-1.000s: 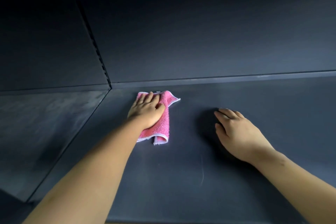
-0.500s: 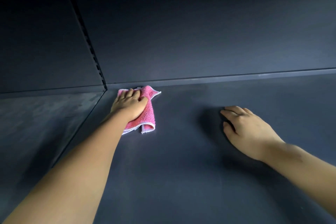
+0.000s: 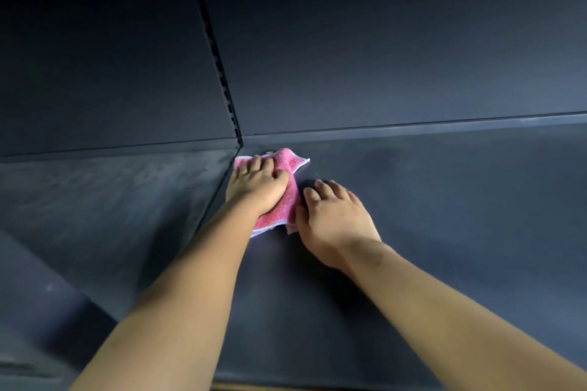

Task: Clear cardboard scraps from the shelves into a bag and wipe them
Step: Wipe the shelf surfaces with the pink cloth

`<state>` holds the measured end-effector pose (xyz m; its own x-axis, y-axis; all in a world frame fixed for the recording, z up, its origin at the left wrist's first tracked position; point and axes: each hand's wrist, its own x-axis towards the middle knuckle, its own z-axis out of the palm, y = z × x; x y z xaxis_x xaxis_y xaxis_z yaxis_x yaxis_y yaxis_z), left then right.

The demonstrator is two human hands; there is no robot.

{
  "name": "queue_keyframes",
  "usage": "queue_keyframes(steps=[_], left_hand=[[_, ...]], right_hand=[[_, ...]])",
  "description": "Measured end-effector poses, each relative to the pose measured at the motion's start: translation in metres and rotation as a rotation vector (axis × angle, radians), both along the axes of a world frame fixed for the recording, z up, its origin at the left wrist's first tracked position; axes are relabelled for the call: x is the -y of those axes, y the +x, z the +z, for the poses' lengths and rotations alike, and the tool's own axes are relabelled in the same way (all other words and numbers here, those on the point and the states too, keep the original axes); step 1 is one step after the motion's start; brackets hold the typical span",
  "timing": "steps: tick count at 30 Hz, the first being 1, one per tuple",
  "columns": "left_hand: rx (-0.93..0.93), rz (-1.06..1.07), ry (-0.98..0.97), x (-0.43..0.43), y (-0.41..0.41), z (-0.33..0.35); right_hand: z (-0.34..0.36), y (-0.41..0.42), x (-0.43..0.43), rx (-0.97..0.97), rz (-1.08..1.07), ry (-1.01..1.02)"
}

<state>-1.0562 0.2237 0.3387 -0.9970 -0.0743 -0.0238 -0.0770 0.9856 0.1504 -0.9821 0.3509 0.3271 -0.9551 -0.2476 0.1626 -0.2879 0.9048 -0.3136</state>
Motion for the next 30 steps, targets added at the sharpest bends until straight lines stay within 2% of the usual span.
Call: queue_keyframes(steps=[14,22,27,30], left_hand=[[-0.003,-0.086,-0.021,0.023,0.051,-0.004],[0.032,0.075,-0.052,0.014,0.052,0.001],[0.003,-0.112,-0.057,0.004,0.052,-0.003],[0.014,-0.101,-0.038,0.007,0.045,-0.005]], right_hand=[[0.002,0.003,-0.003,0.065,0.009,0.001],[0.002,0.004,-0.003,0.083,0.007,0.011],[0.001,0.004,-0.001,0.072,0.011,0.006],[0.002,0.004,-0.001,0.084,0.011,0.022]])
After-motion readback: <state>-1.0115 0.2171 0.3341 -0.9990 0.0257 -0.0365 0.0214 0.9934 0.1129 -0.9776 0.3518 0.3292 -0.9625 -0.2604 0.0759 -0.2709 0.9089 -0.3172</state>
